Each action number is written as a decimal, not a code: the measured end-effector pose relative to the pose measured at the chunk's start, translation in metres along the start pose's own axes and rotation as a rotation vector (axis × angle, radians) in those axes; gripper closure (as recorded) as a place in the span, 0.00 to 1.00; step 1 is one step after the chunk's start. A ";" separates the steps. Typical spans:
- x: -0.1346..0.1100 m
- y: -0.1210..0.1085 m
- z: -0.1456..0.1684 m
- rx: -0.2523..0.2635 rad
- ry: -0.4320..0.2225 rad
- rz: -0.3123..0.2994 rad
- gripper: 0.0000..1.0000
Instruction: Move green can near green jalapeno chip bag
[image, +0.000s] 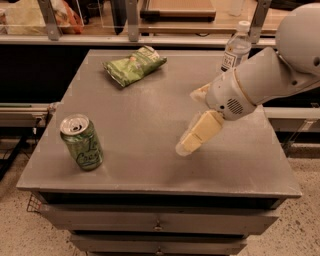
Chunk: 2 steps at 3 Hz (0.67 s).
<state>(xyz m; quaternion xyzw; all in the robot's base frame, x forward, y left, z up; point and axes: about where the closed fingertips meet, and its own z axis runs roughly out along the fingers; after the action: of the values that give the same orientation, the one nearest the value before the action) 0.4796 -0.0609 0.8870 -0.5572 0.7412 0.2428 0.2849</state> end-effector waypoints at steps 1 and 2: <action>0.001 0.010 0.006 -0.039 -0.025 -0.021 0.00; -0.015 0.041 0.045 -0.121 -0.156 -0.066 0.00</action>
Offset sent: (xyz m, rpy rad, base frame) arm -0.0467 0.0992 -0.0383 0.3148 -0.0106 0.1920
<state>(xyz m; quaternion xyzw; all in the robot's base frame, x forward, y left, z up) 0.4502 -0.0094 0.8671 -0.5772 0.6819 0.3202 0.3152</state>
